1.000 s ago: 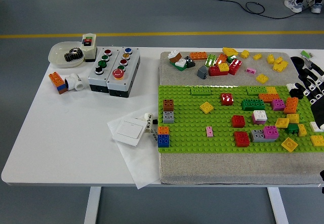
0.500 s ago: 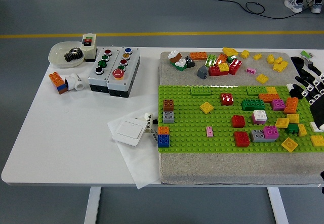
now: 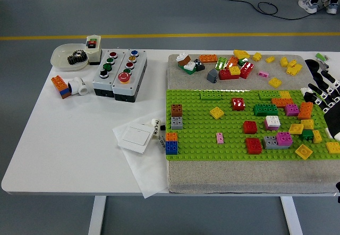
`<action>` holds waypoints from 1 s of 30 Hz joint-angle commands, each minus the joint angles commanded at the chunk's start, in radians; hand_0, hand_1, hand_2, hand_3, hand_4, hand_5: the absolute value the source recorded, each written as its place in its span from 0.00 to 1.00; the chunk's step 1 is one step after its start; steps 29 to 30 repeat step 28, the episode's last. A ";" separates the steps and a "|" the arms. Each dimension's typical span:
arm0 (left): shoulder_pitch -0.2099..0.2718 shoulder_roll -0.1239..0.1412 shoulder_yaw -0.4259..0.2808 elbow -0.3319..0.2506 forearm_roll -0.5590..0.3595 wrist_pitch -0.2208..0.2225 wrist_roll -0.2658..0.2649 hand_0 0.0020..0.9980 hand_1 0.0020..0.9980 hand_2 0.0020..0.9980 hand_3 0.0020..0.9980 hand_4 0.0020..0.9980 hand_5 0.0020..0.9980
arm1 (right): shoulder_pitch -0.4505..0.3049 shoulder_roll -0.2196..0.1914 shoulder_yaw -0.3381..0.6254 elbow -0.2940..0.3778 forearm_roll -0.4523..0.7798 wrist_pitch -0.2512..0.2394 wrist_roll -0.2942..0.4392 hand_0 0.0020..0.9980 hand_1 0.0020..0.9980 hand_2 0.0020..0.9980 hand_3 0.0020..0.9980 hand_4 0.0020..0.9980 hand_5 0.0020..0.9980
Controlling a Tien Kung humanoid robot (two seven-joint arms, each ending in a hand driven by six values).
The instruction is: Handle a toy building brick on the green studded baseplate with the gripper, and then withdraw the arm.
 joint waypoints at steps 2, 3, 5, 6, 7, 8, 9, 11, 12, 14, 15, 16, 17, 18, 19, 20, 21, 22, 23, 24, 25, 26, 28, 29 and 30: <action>0.000 0.000 0.000 0.000 -0.001 0.000 0.000 0.73 0.75 0.77 0.60 0.62 0.65 | -0.001 -0.001 0.001 0.000 0.000 0.000 0.000 0.77 0.74 0.78 0.78 1.00 0.83; 0.000 0.000 0.000 0.000 -0.001 0.000 0.000 0.73 0.75 0.77 0.60 0.62 0.65 | -0.001 -0.001 0.002 0.001 0.000 0.000 0.000 0.77 0.74 0.78 0.78 1.00 0.83; 0.001 0.000 -0.001 0.000 0.000 0.000 0.000 0.73 0.75 0.77 0.60 0.62 0.65 | -0.002 -0.002 0.003 0.001 -0.002 0.000 -0.002 0.77 0.74 0.78 0.78 1.00 0.83; 0.001 0.000 0.000 0.000 -0.001 0.000 0.000 0.73 0.75 0.77 0.60 0.62 0.65 | -0.002 -0.002 0.003 0.001 -0.004 0.001 -0.004 0.76 0.74 0.78 0.77 1.00 0.82; 0.000 0.000 0.000 0.000 -0.001 0.000 0.000 0.73 0.75 0.77 0.60 0.62 0.65 | -0.001 -0.002 0.002 0.001 -0.005 0.002 -0.005 0.76 0.74 0.78 0.77 1.00 0.82; 0.000 0.000 0.000 0.000 -0.002 0.000 0.000 0.73 0.75 0.77 0.60 0.62 0.65 | -0.001 -0.001 0.002 0.001 -0.005 0.003 -0.006 0.76 0.74 0.78 0.77 1.00 0.82; 0.000 0.000 0.001 0.000 -0.003 0.000 -0.001 0.73 0.75 0.77 0.60 0.62 0.65 | 0.000 0.000 0.002 0.001 -0.005 0.004 -0.007 0.76 0.74 0.78 0.77 1.00 0.82; -0.002 0.001 0.003 0.001 -0.005 0.001 -0.001 0.73 0.75 0.77 0.60 0.62 0.65 | 0.000 0.000 0.003 0.000 -0.006 0.005 -0.008 0.76 0.74 0.78 0.77 1.00 0.82; -0.002 0.001 0.002 0.001 -0.005 0.001 -0.001 0.73 0.75 0.77 0.60 0.62 0.65 | 0.000 0.000 0.004 0.000 -0.006 0.006 -0.008 0.76 0.74 0.78 0.77 1.00 0.82; -0.002 0.001 0.002 0.001 -0.006 0.001 -0.002 0.73 0.75 0.77 0.60 0.62 0.65 | 0.000 0.000 0.006 0.000 -0.005 0.006 -0.008 0.76 0.74 0.78 0.77 1.00 0.80; -0.002 0.001 0.002 0.001 -0.006 0.001 -0.002 0.73 0.75 0.77 0.60 0.62 0.65 | 0.000 0.000 0.006 0.000 -0.005 0.006 -0.008 0.76 0.74 0.78 0.77 1.00 0.80; -0.002 0.001 0.002 0.001 -0.006 0.001 -0.001 0.73 0.75 0.77 0.60 0.62 0.65 | 0.000 0.000 0.007 0.001 -0.004 0.006 -0.008 0.76 0.74 0.78 0.77 1.00 0.80; -0.003 0.002 0.003 0.001 -0.006 0.001 -0.002 0.73 0.75 0.77 0.60 0.62 0.65 | 0.000 0.000 0.008 0.001 -0.004 0.006 -0.009 0.76 0.74 0.78 0.77 1.00 0.80; -0.003 0.002 0.003 0.001 -0.006 0.001 -0.002 0.73 0.75 0.77 0.60 0.62 0.65 | 0.000 -0.001 0.009 0.001 -0.004 0.006 -0.009 0.76 0.74 0.78 0.77 1.00 0.80; -0.004 0.002 0.003 0.001 -0.007 0.001 -0.002 0.73 0.75 0.77 0.60 0.62 0.65 | 0.000 -0.001 0.009 0.001 -0.004 0.005 -0.010 0.76 0.74 0.78 0.75 1.00 0.79; -0.004 0.002 0.004 0.001 -0.007 0.001 -0.002 0.73 0.75 0.77 0.60 0.62 0.65 | 0.001 -0.001 0.010 0.002 -0.003 0.005 -0.010 0.76 0.74 0.78 0.75 1.00 0.79; -0.005 0.002 0.004 0.001 -0.008 0.001 -0.002 0.73 0.75 0.77 0.60 0.62 0.65 | 0.001 -0.001 0.010 0.002 -0.003 0.005 -0.010 0.76 0.74 0.78 0.75 1.00 0.79; -0.005 0.002 0.004 0.001 -0.008 0.001 -0.002 0.73 0.75 0.77 0.60 0.62 0.65 | 0.001 -0.001 0.010 0.002 -0.003 0.006 -0.010 0.76 0.74 0.78 0.75 1.00 0.79; -0.005 0.002 0.005 0.001 -0.010 0.001 -0.003 0.73 0.75 0.77 0.60 0.62 0.65 | 0.001 -0.001 0.011 0.001 -0.003 0.006 -0.010 0.76 0.74 0.78 0.75 1.00 0.79; -0.005 0.002 0.006 0.001 -0.012 0.002 -0.004 0.73 0.75 0.77 0.60 0.62 0.65 | 0.001 0.000 0.011 0.001 -0.002 0.006 -0.009 0.76 0.74 0.78 0.75 1.00 0.79; -0.005 0.002 0.007 0.001 -0.013 0.002 -0.004 0.73 0.75 0.77 0.60 0.62 0.65 | 0.001 0.000 0.011 0.001 -0.001 0.006 -0.009 0.76 0.74 0.78 0.75 1.00 0.79; -0.006 0.002 0.007 0.001 -0.013 0.002 -0.004 0.73 0.75 0.77 0.60 0.62 0.65 | 0.001 0.000 0.012 0.000 -0.001 0.007 -0.009 0.76 0.74 0.78 0.75 1.00 0.79; -0.006 0.002 0.007 0.001 -0.013 0.002 -0.004 0.73 0.75 0.77 0.60 0.62 0.65 | 0.002 -0.001 0.012 0.000 0.000 0.007 -0.008 0.76 0.74 0.78 0.75 1.00 0.79; -0.006 0.002 0.007 0.001 -0.013 0.002 -0.004 0.73 0.75 0.77 0.60 0.62 0.65 | 0.002 -0.001 0.012 0.000 0.000 0.007 -0.008 0.76 0.74 0.78 0.75 1.00 0.79; -0.006 0.002 0.007 0.001 -0.013 0.002 -0.004 0.73 0.75 0.77 0.60 0.62 0.65 | 0.002 -0.001 0.012 0.000 0.000 0.007 -0.008 0.76 0.74 0.78 0.75 1.00 0.79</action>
